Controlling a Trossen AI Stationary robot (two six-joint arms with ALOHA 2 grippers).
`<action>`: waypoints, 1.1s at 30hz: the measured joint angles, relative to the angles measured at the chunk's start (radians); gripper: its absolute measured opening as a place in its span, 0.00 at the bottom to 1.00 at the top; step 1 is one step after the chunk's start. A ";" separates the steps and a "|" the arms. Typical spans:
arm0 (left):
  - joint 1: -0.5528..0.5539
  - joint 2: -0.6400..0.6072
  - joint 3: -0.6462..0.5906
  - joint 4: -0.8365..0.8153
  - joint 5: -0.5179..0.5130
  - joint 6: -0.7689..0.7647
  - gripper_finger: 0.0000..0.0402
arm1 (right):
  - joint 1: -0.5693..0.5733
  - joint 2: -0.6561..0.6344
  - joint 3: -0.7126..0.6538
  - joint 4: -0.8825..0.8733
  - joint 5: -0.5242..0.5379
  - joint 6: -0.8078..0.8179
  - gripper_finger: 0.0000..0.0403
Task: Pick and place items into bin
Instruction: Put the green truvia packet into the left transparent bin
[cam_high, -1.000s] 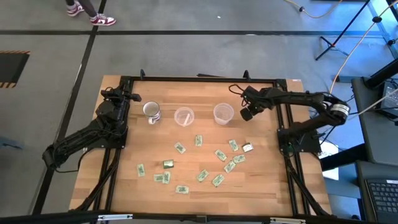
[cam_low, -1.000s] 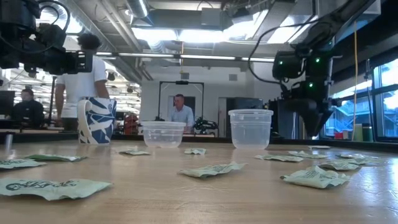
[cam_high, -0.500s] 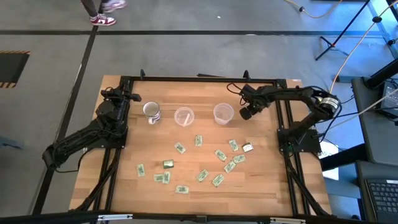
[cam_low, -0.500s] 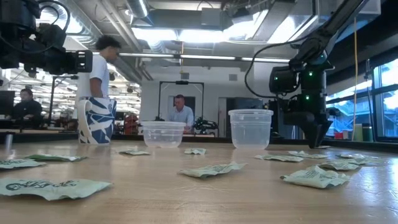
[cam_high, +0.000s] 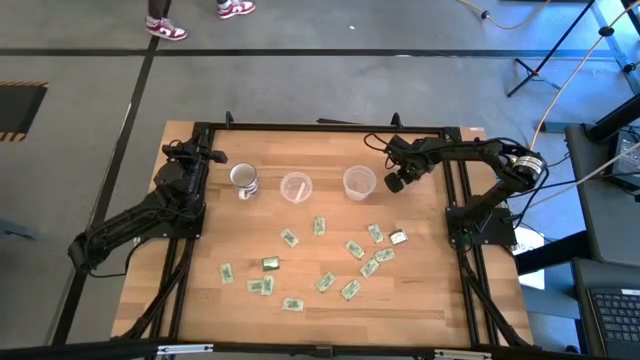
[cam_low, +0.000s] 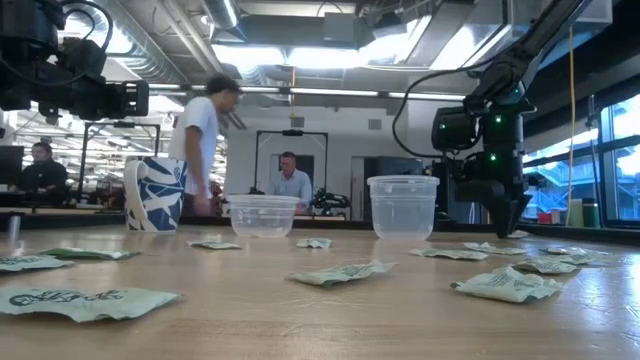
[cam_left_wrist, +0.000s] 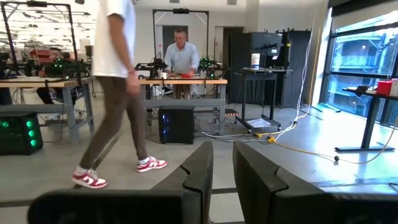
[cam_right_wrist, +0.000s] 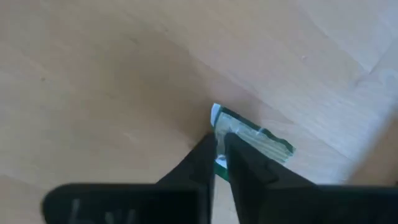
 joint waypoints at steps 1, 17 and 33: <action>0.000 0.000 0.000 0.000 0.000 0.000 0.14 | 0.000 0.000 0.000 0.000 0.001 -0.001 0.07; 0.000 0.000 0.000 0.000 0.000 0.000 0.14 | 0.016 -0.099 0.045 -0.062 -0.013 -0.022 0.01; 0.000 0.000 0.000 0.000 0.000 0.000 0.14 | 0.183 -0.444 0.118 -0.040 -0.002 -0.035 0.01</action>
